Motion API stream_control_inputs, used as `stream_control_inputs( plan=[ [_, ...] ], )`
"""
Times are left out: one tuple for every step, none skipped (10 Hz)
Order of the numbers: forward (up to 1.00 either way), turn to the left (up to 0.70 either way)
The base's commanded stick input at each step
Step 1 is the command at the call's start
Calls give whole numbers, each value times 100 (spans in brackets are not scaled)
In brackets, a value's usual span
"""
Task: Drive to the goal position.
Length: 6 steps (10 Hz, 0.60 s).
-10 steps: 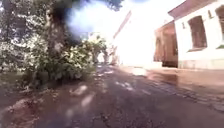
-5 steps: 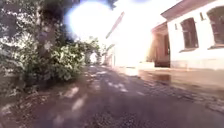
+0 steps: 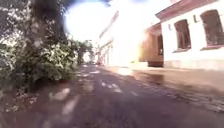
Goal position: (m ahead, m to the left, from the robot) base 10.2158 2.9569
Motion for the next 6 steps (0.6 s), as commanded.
stream_control_inputs(
  plan=[
    [30,0],
    [30,0],
    [30,0],
    [30,0],
    [30,0],
    [30,0]
  ],
)
